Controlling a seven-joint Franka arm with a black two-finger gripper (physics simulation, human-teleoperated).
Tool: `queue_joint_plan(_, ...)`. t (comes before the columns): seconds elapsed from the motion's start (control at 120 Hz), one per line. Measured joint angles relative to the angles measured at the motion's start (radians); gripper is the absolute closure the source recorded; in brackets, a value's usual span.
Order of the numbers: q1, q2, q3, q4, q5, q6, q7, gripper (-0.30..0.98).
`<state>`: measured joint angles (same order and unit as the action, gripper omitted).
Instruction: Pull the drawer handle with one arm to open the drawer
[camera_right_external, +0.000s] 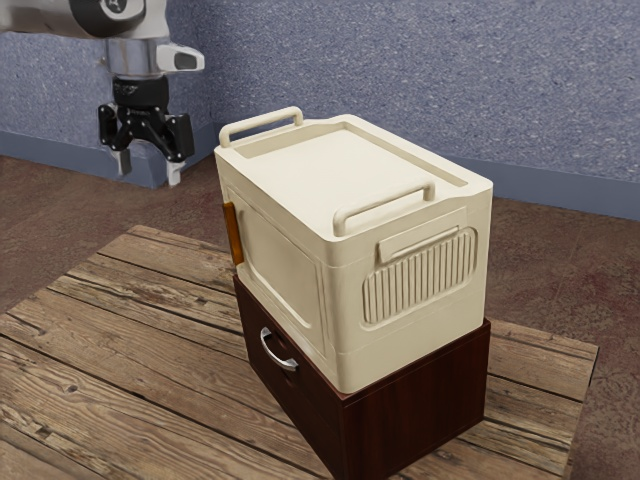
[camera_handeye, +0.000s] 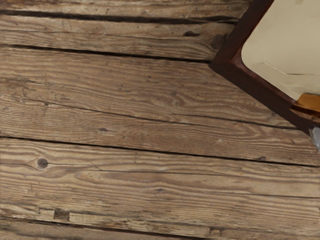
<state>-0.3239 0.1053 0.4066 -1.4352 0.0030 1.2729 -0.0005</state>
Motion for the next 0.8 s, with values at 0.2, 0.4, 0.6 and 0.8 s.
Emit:
queue_joint_plan(0.2,-0.001,0.002,-0.001,0.003,-0.004,0.198,0.001,0.0)
queue_joint_plan(0.4,-0.012,-0.01,-0.01,-0.005,-0.017,0.281,-0.164,0.0)
queue_joint_plan(0.6,-0.092,-0.277,-0.015,-0.35,-0.008,0.416,-0.498,0.0)
queue_joint_plan(0.8,-0.037,-0.531,-0.083,-0.754,0.038,0.58,-0.735,0.0)
